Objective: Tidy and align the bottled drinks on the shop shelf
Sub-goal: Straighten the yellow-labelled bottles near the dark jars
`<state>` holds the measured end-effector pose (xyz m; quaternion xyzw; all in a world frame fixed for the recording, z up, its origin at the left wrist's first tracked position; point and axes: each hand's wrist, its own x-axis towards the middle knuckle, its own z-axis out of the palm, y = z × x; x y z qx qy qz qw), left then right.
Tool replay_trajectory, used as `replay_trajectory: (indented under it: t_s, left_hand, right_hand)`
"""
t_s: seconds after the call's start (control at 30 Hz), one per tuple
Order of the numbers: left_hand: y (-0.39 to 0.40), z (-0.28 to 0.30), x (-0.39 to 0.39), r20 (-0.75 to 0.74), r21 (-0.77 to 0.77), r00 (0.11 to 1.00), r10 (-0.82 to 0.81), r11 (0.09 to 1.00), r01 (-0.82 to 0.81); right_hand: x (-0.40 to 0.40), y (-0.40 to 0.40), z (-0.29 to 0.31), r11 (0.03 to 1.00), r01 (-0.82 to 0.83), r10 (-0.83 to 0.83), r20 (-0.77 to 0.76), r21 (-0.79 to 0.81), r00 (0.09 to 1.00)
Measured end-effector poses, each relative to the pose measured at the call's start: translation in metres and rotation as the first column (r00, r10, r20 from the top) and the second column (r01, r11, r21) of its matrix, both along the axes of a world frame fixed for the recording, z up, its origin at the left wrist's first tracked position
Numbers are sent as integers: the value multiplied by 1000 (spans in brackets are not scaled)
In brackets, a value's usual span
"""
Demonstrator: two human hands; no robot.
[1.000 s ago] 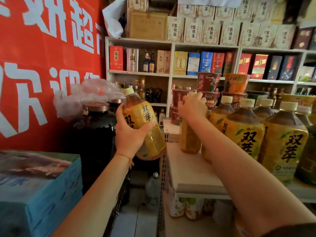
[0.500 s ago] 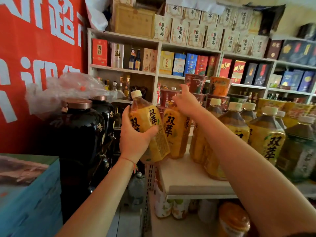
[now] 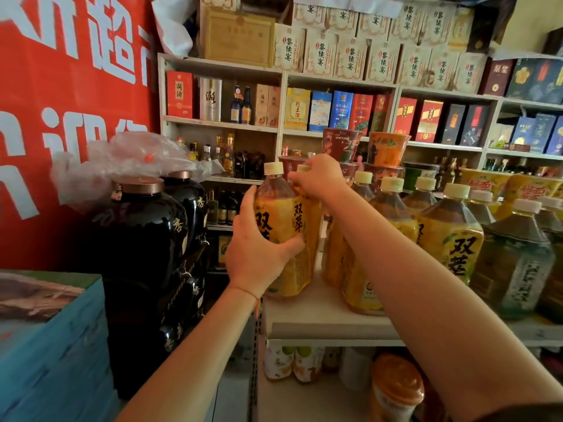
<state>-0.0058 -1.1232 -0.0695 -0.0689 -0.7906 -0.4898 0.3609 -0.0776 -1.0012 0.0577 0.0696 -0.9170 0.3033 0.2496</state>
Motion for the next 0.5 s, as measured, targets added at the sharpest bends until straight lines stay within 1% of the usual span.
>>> replay_trajectory:
  t_s: [0.07, 0.1, 0.2, 0.27, 0.33, 0.4, 0.43, 0.47, 0.5]
  left_hand:
    - [5, 0, 7, 8, -65, 1000, 28, 997, -28]
    - [8, 0, 11, 6, -98, 999, 42, 994, -41]
    - [18, -1, 22, -6, -164, 997, 72, 984, -72]
    - [23, 0, 27, 6, -192, 996, 94, 977, -91]
    - [27, 2, 27, 32, -221, 991, 128, 968, -117]
    - [33, 4, 29, 76, -259, 982, 171, 955, -147]
    - [35, 5, 31, 90, -266, 979, 184, 951, -154]
    - [36, 3, 30, 96, -263, 979, 180, 953, -150]
    - [36, 3, 31, 98, -228, 985, 141, 967, -116]
  right_hand:
    - [0, 1, -1, 999, -46, 46, 1, -18, 999]
    - [2, 1, -1, 996, -70, 71, 15, -55, 997]
    - [3, 2, -4, 969, -134, 149, 60, -209, 987]
    - [1, -1, -7, 928, -170, 220, 118, -331, 968]
    - [-4, -4, -5, 907, -136, 221, 176, -398, 959]
    - [1, -2, 1, 926, -75, 155, 189, -370, 970]
    - [11, -3, 4, 900, -61, 149, 175, -431, 973]
    - [22, -4, 5, 853, -31, 142, 174, -520, 974]
    - [31, -3, 3, 781, -17, 145, 156, -625, 977]
